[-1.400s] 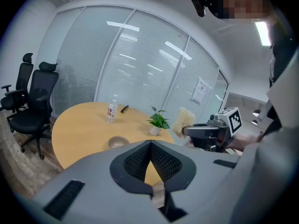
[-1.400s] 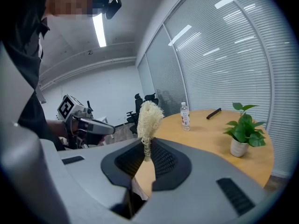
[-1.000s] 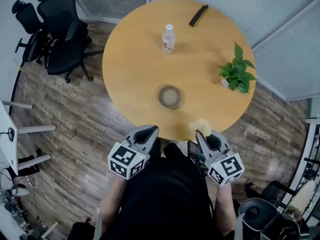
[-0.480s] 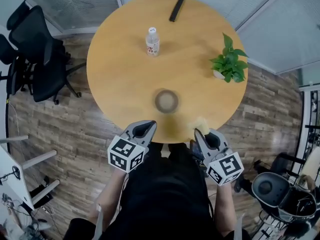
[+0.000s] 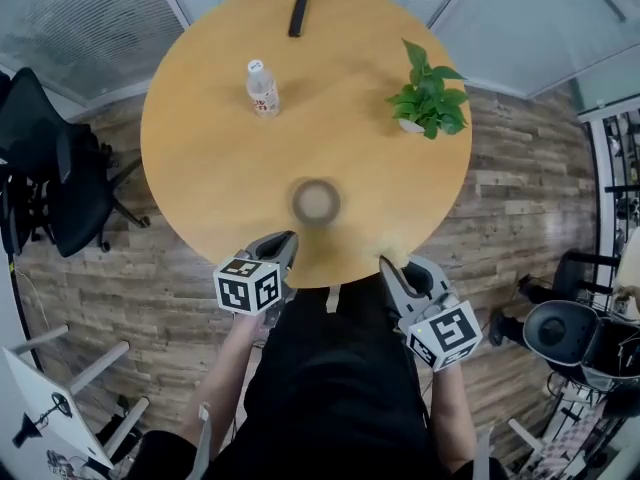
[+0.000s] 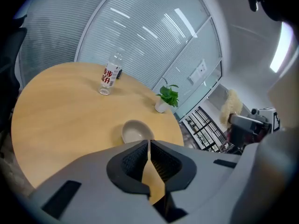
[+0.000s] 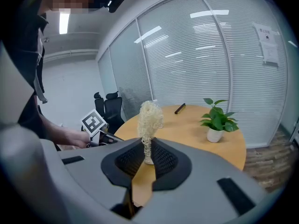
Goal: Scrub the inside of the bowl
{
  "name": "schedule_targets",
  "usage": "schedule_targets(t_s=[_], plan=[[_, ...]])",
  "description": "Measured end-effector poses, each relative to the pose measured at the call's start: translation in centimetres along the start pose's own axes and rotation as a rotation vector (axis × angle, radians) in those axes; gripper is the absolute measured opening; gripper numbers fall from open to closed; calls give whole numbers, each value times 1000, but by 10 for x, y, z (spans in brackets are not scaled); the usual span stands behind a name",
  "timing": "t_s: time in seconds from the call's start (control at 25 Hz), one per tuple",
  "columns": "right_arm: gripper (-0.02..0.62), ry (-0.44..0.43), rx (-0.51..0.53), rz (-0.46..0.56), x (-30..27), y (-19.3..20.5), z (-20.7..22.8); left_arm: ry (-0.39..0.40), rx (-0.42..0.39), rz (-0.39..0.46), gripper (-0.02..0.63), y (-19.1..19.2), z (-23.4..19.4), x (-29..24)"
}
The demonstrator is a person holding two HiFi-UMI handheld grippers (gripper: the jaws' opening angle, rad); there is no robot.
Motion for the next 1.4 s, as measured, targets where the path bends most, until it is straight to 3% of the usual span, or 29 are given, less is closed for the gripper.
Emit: schedule_targets(t_s=[0.28, 0.4, 0.56, 0.96, 1.24, 1.4], plan=[[38, 40, -27, -10, 3, 5, 10, -40, 84, -62, 12, 9, -27, -33], [38, 46, -35, -20, 0, 7, 18, -44, 126, -92, 59, 13, -35, -44], [38, 48, -41, -22, -2, 4, 27, -44, 186, -103, 74, 15, -42, -55], [38, 63, -44, -35, 6, 3, 48, -19, 512, -43, 117, 18, -54, -80], [38, 83, -53, -36, 7, 3, 57, -32, 559, -44, 112, 14, -60, -89], [38, 88, -54, -35, 10, 4, 59, -48, 546, -56, 67, 17, -58, -91]])
Point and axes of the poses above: the fingertips, and each gripper's own axes: x backward along the fingers, z to its right, y out of its underside, the point moved 4 cm from there along x, backward along the fingers, and after that the axes turned 3 degrees about y, right-handed, at the moved point
